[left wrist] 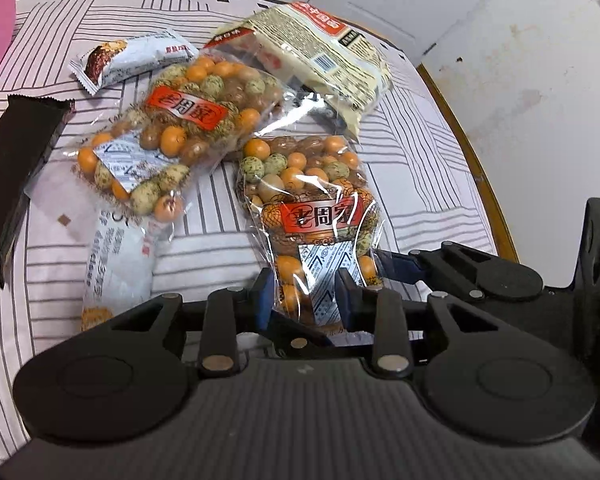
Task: Organize snacks
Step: 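Lift the bean bag with the left tool and carry it over the pink box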
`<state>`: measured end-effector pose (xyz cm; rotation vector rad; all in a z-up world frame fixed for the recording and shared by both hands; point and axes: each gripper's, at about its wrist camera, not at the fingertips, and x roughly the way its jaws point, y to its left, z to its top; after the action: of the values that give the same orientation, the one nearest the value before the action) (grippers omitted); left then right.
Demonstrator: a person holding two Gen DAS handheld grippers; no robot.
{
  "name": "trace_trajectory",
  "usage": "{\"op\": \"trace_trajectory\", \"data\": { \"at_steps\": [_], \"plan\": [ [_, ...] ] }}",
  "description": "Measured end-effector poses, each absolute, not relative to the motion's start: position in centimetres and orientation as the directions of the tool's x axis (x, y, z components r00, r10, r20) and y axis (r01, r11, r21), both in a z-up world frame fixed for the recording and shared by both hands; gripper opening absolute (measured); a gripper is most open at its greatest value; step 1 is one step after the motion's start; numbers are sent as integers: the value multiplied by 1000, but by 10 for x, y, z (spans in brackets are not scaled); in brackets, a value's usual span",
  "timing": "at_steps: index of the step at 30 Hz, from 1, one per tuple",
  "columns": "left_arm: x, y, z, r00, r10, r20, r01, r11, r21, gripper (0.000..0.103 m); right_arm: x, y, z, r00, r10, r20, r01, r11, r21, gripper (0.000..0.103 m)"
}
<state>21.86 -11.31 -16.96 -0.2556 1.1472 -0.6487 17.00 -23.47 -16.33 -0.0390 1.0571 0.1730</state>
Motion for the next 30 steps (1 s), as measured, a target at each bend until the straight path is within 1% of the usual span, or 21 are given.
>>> {"op": "trace_trajectory", "data": {
  "at_steps": [4, 16, 25, 30],
  "plan": [
    [215, -110, -164, 228, -604, -764, 331, 786, -522, 33, 168, -238, -158, 444, 155, -882, -142, 985, 101, 85],
    [196, -109, -153, 137, -591, -795, 316, 787, -530, 33, 143, -241, -143, 369, 197, -908, -109, 980, 169, 85],
    [174, -106, -133, 152, -549, -822, 349, 808, -475, 33, 118, -229, -124, 419, 211, -883, -153, 975, 160, 85],
    [155, -91, -117, 175, -549, -817, 366, 807, -464, 33, 98, -220, -106, 450, 211, -868, -181, 973, 142, 85]
  ]
}}
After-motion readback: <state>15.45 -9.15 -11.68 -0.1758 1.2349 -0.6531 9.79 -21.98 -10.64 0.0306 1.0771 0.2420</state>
